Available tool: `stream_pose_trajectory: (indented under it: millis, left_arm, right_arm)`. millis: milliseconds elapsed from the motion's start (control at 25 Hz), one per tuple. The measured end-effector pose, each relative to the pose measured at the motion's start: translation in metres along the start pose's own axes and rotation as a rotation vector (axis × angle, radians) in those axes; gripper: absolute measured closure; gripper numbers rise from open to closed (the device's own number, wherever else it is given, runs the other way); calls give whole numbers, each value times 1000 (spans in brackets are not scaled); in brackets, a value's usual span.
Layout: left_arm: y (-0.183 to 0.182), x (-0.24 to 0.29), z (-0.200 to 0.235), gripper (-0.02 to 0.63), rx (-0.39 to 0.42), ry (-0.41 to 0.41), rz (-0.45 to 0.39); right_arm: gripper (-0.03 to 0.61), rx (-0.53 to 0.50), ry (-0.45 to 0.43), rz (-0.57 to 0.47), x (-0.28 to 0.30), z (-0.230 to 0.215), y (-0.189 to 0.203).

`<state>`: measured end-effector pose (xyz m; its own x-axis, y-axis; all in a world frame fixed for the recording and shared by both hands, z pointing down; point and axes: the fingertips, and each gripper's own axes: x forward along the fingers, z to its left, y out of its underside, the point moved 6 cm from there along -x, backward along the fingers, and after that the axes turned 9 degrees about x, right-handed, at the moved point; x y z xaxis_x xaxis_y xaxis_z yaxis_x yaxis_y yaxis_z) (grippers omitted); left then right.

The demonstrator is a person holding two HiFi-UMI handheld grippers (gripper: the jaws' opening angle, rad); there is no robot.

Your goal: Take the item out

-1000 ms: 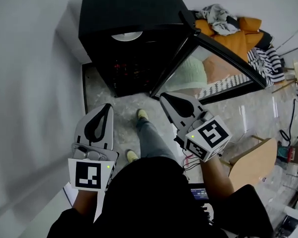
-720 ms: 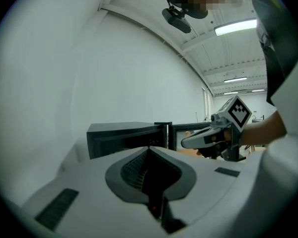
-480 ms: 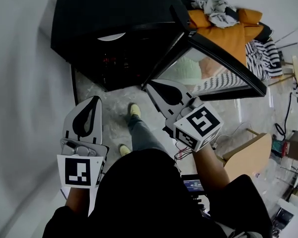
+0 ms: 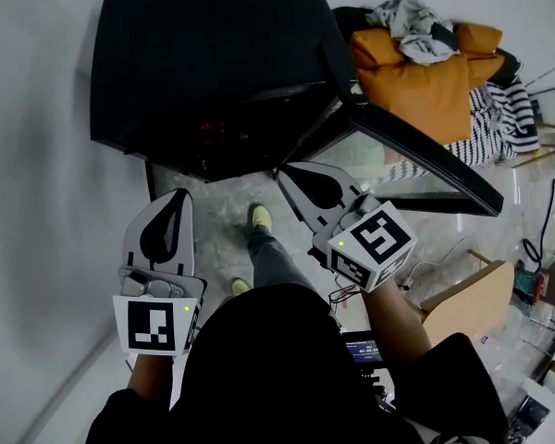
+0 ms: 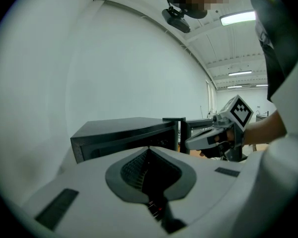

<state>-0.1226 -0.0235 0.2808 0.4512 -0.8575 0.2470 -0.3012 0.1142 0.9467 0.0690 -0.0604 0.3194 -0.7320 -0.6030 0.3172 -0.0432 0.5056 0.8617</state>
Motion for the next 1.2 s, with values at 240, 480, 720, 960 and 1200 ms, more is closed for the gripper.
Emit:
stream_pose_trajectory:
  millis: [240,480,720,960,1200]
  left_arm:
    - [-12,18,10,606,9,-25,4]
    - [-20,37,17,606,3,-47,12]
    - [-24,48,18,606,31,-64,10]
    - [-21,54,9,606,-4,-80,55]
    - [-11,50,5,606,7,-84,48]
  right_arm:
    - [572,-2,-23,24,11,-9,-7]
    - [572,36,-40,43,22,-17,-3]
    - [572,87,-45,32,36,-23,-4]
    - [572,179,-41,15,47,-33,-2]
    - [572,320,-41,-8,67,-36,10]
